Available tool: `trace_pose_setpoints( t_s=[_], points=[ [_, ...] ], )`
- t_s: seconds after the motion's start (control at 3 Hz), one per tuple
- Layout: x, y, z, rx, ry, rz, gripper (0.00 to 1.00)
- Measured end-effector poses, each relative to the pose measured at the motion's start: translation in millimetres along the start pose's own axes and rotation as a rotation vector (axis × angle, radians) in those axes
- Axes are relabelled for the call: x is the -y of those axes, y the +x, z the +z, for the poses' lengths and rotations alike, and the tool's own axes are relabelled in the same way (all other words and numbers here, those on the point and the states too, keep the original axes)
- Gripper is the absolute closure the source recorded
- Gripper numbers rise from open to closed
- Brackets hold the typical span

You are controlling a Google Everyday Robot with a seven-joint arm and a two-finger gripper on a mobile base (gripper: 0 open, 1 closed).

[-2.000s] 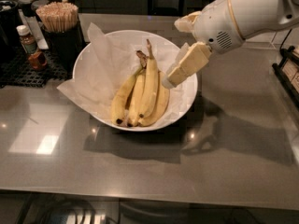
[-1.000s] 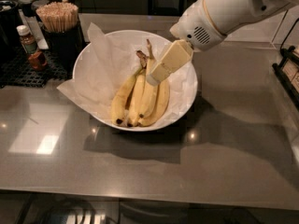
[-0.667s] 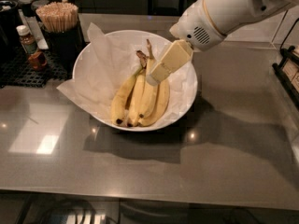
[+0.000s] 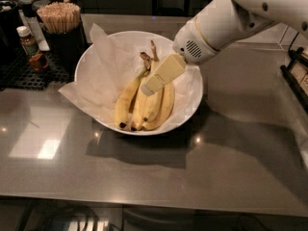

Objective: Pick banana from white bowl

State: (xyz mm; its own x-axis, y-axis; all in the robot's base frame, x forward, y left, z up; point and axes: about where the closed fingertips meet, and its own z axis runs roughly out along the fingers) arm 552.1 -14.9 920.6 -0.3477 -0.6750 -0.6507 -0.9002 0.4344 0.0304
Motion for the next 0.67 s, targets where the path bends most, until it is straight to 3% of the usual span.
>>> trace_pose_setpoints(
  t_s=[0.33, 0.67],
  points=[
    [0, 0, 0, 0.000, 0.000, 0.000, 0.00],
    [-7, 2, 13, -0.015, -0.032, 0.010, 0.00]
  ],
)
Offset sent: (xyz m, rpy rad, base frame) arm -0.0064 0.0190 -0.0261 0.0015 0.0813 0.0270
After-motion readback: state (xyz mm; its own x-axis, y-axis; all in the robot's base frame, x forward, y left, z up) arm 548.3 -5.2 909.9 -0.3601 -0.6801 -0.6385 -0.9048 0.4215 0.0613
